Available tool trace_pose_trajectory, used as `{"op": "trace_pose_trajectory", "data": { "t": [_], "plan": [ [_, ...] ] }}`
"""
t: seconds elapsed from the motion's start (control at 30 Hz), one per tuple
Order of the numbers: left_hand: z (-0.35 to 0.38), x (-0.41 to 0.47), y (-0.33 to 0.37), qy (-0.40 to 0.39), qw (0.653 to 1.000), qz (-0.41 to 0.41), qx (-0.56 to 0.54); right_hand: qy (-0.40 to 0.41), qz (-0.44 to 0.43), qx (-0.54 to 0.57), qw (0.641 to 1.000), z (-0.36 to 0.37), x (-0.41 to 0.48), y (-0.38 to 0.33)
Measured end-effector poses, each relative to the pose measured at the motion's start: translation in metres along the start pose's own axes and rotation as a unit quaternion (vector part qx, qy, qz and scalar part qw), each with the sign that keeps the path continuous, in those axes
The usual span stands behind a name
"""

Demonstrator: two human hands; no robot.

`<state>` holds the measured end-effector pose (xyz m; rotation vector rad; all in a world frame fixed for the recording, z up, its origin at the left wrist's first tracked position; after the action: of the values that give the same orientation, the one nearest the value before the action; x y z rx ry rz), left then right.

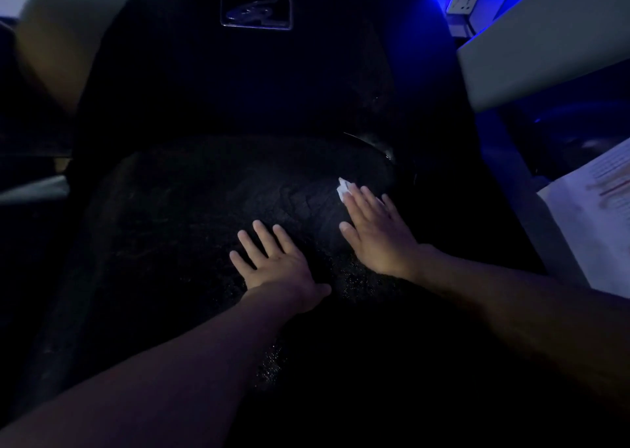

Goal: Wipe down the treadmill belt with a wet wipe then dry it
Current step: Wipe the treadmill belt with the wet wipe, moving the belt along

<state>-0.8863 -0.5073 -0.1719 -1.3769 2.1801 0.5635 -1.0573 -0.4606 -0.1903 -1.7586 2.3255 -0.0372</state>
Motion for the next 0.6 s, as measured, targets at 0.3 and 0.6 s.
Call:
{"op": "trace_pose_trajectory", "data": {
  "t": [0.3, 0.6],
  "plan": [
    [-0.008, -0.016, -0.064, 0.037, 0.998, -0.011, -0.051, -0.051, -0.049, -0.037, 0.997, 0.005, -0.005, -0.037],
    [-0.013, -0.022, -0.08, 0.029, 0.995, -0.092, -0.039, -0.048, -0.049, -0.002, 0.998, 0.005, 0.006, -0.058]
  ]
}}
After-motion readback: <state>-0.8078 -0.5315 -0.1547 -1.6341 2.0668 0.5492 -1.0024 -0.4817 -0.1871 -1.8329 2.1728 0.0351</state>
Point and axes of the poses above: each hand's wrist, its own x-axis towards the middle knuckle, its own z-axis out of the palm, y = z × x, the point moved 4 cm from there along x, towards the middle knuckle, and after that the axes turned 2 degrees about y, right-handed, at the moved point
